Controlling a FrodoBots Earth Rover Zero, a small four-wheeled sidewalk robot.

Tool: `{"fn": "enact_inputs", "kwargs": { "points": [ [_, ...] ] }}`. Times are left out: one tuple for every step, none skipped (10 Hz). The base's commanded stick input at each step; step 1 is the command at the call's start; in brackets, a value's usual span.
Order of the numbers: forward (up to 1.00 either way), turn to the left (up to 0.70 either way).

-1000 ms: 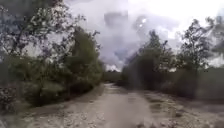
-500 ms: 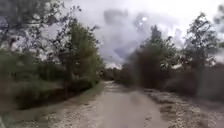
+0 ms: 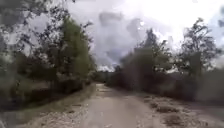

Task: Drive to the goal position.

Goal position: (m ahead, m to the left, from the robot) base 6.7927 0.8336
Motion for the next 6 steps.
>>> {"fn": "enact_inputs", "kwargs": {
  "points": [
    [0.85,0.0],
    [0.85,0.0],
    [0.85,0.0],
    [0.85,0.0],
    [0.85,0.0],
    [0.85,0.0]
  ]
}}
